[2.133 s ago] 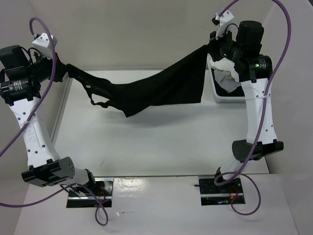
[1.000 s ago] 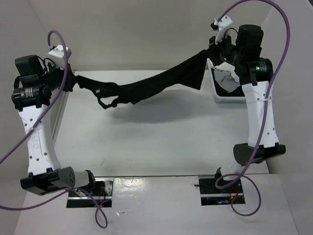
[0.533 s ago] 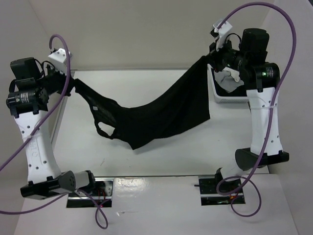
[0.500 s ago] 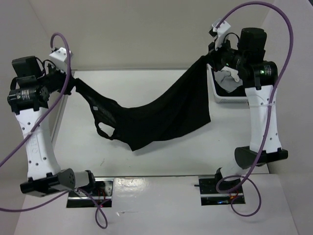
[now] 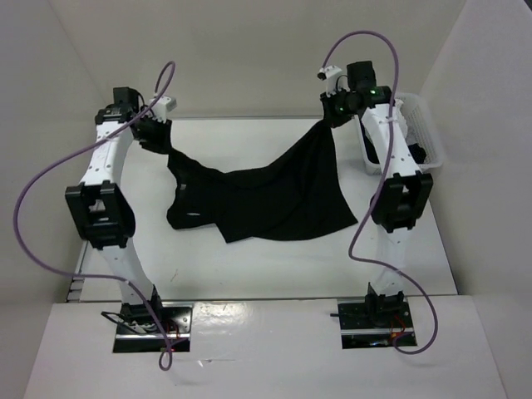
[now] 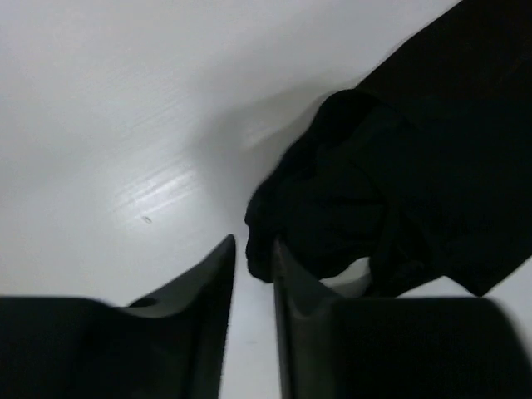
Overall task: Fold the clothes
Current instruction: Flatten the tank top out
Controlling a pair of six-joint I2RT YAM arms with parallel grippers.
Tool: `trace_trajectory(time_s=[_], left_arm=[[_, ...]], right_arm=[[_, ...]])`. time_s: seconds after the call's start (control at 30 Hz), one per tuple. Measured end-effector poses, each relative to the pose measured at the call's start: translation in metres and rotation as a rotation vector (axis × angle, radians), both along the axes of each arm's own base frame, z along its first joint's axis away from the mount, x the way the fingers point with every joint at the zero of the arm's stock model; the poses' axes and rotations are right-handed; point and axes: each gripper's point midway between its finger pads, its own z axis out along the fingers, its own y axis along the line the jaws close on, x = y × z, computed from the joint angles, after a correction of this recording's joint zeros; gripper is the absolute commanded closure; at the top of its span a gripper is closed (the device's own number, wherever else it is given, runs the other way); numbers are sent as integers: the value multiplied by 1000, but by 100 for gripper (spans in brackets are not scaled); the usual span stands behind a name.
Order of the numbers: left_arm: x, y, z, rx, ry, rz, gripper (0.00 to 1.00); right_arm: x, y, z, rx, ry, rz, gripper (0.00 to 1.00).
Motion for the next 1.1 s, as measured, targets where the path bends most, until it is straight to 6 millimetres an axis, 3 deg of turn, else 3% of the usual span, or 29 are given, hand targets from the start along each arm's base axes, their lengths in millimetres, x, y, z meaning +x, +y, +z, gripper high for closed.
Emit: trace_trajectory(time_s=[0.07,0.1,0.23,0.27,0.37,0.43,0.53,0.7,0.83,1.0,1.1], left_arm=[[23,2,-21,3,30,31,49],[32,4,-28,5,39,44,32],[64,18,-48,18,43,130,6],[65,21,-49,28,45,149,3],[64,29,-50,58,39,185,2],[48,32,-55,66,61,199,2],[12,31,-67,84,121,188,2],[-71,22,-89,109,253,140,6],[-120,11,-104,103,324,100,15],[-149,1,-128,70,395,81,35],[-151,-2,-136,56,405,78,35]], right_arm=[[19,-4,-28,-26,39,-51,80],[30,-6,-37,-36,42,-78,78],[58,-17,-62,-86,39,-202,65],[59,-20,-64,-101,41,-225,64],[59,-17,-59,-102,31,-250,37],[56,-14,-56,-98,29,-246,25],[40,-11,-57,-103,49,-231,19],[-22,-8,-63,-138,100,-178,16],[-51,2,-59,-146,85,-131,16],[-58,7,-70,-146,91,-107,16],[-62,6,-79,-149,113,-104,16]])
